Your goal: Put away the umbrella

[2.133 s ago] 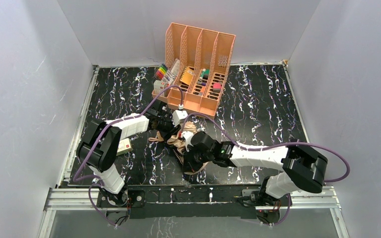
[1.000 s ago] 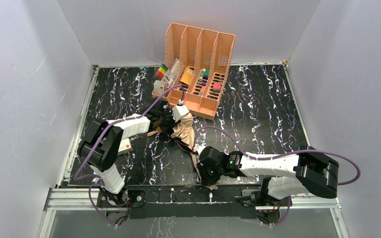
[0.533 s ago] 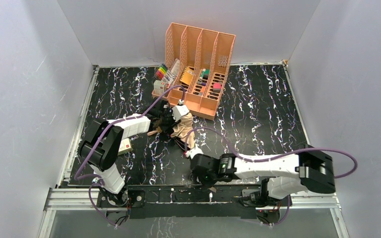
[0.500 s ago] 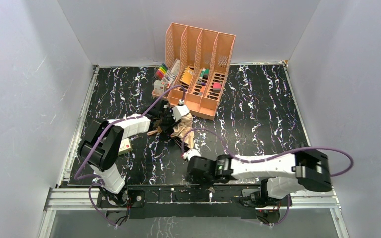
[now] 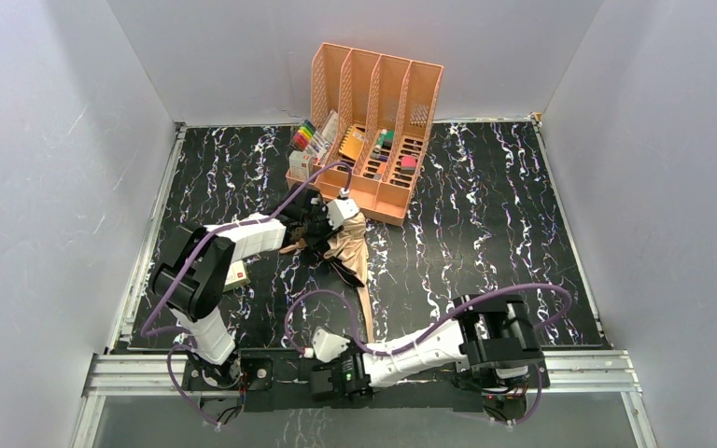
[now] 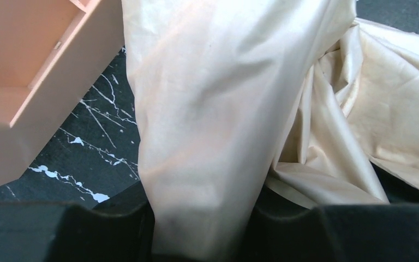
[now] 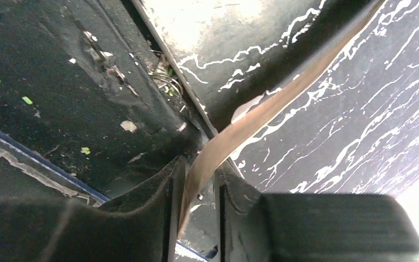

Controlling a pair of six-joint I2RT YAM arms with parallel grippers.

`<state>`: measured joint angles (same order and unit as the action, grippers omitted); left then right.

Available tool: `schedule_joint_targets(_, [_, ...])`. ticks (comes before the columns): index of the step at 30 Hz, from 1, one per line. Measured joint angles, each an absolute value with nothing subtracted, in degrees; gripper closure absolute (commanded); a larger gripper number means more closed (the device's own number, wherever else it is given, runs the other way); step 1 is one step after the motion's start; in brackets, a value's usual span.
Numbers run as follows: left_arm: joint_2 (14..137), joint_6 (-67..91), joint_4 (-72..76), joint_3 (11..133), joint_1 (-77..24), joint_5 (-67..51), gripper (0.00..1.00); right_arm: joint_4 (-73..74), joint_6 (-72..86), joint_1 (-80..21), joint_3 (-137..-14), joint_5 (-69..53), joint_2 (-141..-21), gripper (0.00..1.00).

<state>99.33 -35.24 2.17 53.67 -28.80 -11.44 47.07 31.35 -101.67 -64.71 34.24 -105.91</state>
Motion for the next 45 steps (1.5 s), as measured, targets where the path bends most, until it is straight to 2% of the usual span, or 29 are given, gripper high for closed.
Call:
schedule_joint_targets(5, [99.44,-35.9,4.62,52.99,-30.5,-8.54,1.0,43.9,31.29,-101.65,-60.71,30.7,-99.74,0.47])
schedule_joint_targets(9, [99.24,-37.06,7.86,51.57,-32.03,-5.91,1.0,37.6,31.29,-101.58,-55.31,28.03,-88.51,0.34])
schedule_joint_targets(14, [98.8,-38.0,10.17,50.19,-32.88,-4.19,1.0,28.73,31.86,-99.37,-45.08,25.21,-69.71,0.32])
schedule_joint_targets(16, [98.8,-38.3,10.57,50.04,-33.04,-3.81,1.0,27.03,33.3,-97.14,-42.04,25.5,-62.72,0.41])
schedule_joint_targets(18, [98.8,-38.61,10.76,49.98,-33.15,-3.51,1.0,26.76,35.2,-94.02,-40.23,25.71,-57.36,0.56])
schedule_joint_targets(20, [98.8,-38.81,10.79,49.98,-33.19,-3.38,1.0,26.83,37.21,-89.19,-38.94,25.47,-53.41,0.66])
schedule_joint_targets(23, [98.8,-38.87,10.79,49.95,-33.23,-3.38,1.0,26.92,39.33,-82.04,-37.76,25.08,-51.13,0.76])
schedule_joint_targets(27, [98.8,-39.03,10.79,49.95,-33.39,-3.36,1.0,26.98,41.01,-76.84,-37.6,23.49,-54.37,0.88])
schedule_joint_targets(34, [98.83,-39.35,10.81,49.93,-33.58,-3.16,1.0,23.18,41.47,-74.43,-36.38,17.78,-64.34,0.93])
schedule_joint_targets(45, [98.94,-39.77,11.05,49.91,-33.87,-2.92,1.0,12.49,38.72,-74.37,-31.62,5.91,-69.17,0.93])
